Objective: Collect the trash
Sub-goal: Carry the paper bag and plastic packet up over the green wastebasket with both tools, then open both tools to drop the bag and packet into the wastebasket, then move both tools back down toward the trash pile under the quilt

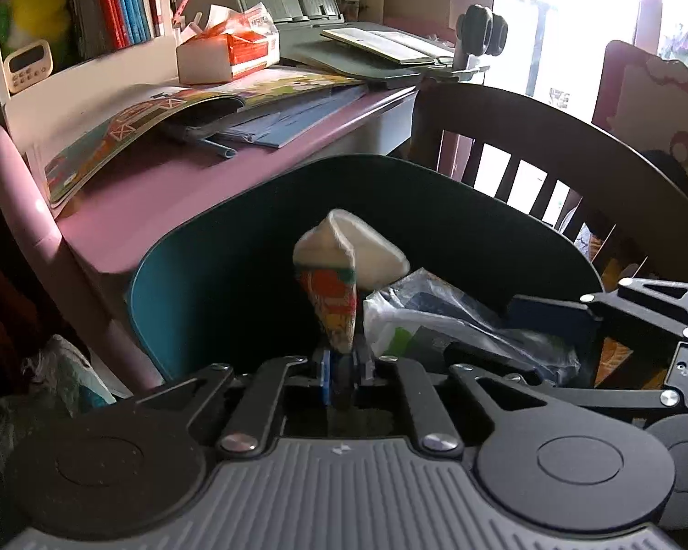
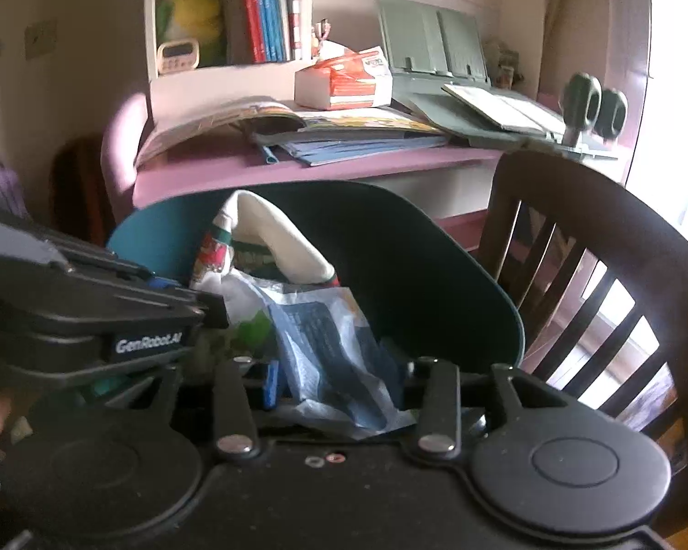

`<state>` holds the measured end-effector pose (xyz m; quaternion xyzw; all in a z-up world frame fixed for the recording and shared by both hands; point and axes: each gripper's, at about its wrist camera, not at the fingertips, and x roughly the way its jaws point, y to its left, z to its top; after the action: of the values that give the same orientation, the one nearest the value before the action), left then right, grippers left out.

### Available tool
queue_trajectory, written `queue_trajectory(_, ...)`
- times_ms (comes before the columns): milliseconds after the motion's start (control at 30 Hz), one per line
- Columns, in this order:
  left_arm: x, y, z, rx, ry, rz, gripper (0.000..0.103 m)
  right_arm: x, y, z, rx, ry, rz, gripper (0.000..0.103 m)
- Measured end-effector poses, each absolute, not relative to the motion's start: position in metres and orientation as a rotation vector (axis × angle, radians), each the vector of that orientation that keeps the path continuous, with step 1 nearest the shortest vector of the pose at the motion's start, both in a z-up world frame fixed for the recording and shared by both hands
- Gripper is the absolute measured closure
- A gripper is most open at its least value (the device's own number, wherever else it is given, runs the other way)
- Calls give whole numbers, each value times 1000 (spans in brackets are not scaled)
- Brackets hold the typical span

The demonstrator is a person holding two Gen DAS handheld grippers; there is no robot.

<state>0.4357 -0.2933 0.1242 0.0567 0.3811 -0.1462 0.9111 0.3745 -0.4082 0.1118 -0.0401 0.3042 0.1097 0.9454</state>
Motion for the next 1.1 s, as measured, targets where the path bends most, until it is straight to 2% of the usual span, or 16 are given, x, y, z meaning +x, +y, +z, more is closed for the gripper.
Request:
queue_trajectory(167,428,-292,133,107,767,-304,72,371,-406,116,-105,616,207,50)
queue_trajectory(400,403,-280,161,77,721,-340,70,350,-410,141,-91,576,202,49)
queue_trajectory(433,396,-277,166,76,713,-340,64,345,-410,145,-89,571,203,49)
queue_trajectory(467,391,-274,171,74,706,-341,53,340,-409,149,-87,566,207,49)
queue_trajectory(533,377,-268,180,70,679,-344,45,329,-406,156,-83,558,216,49)
queue_trajectory(833,316,-224,213,47,622,-330,45,277,-384,187,-43,530,275,48)
queue_trajectory(967,288,-193,220,27,603,-315,37,253,-363,195,-33,520,326,47)
queue_trajectory(1100,257,-155,220,2,595,-285,35,232,-337,195,-25,515,388,47)
